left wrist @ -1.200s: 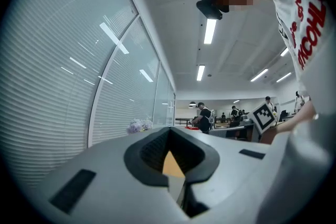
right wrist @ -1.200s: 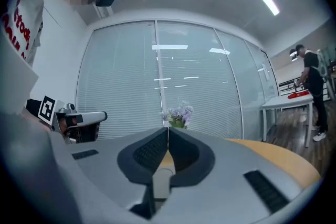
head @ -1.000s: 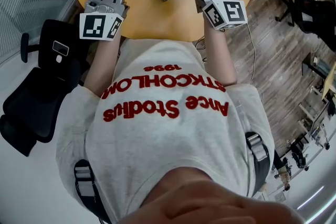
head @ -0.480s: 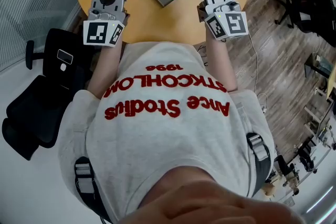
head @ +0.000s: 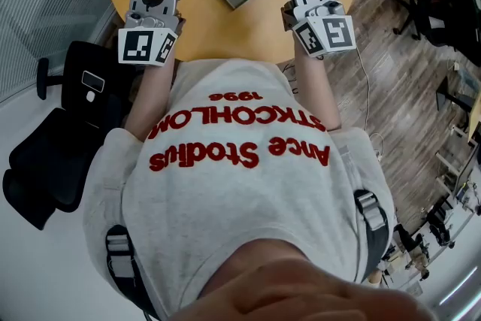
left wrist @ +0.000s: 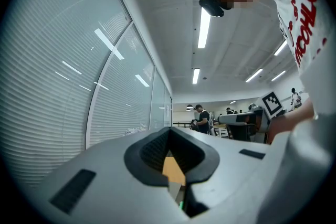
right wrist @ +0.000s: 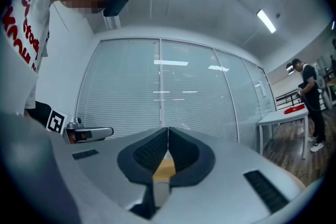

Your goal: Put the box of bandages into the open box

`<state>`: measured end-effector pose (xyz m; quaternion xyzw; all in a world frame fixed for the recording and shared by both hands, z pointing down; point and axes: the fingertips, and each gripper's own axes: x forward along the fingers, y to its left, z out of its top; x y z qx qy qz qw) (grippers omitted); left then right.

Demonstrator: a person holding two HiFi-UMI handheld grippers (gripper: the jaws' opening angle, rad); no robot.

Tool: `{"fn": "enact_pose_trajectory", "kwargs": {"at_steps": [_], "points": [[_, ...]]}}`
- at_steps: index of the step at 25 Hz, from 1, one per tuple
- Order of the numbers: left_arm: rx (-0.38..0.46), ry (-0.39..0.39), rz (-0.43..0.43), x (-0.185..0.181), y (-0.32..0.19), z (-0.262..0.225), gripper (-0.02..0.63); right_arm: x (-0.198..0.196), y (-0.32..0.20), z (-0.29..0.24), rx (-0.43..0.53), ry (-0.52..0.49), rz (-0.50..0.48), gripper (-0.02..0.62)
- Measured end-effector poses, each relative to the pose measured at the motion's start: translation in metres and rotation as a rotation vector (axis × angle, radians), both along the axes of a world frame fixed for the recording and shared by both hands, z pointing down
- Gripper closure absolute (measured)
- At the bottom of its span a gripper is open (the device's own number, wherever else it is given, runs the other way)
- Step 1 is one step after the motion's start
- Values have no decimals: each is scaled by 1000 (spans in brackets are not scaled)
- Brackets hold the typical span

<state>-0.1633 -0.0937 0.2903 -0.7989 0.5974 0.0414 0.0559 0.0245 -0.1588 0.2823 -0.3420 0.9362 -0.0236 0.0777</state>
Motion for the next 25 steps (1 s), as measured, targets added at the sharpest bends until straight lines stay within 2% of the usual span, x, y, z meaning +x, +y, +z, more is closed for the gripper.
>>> {"fn": "enact_pose_trajectory", "kwargs": {"at_steps": [25], "points": [[-2,-3,14,10,9,0,600,8,11,-5,18,9,11,586]]}}
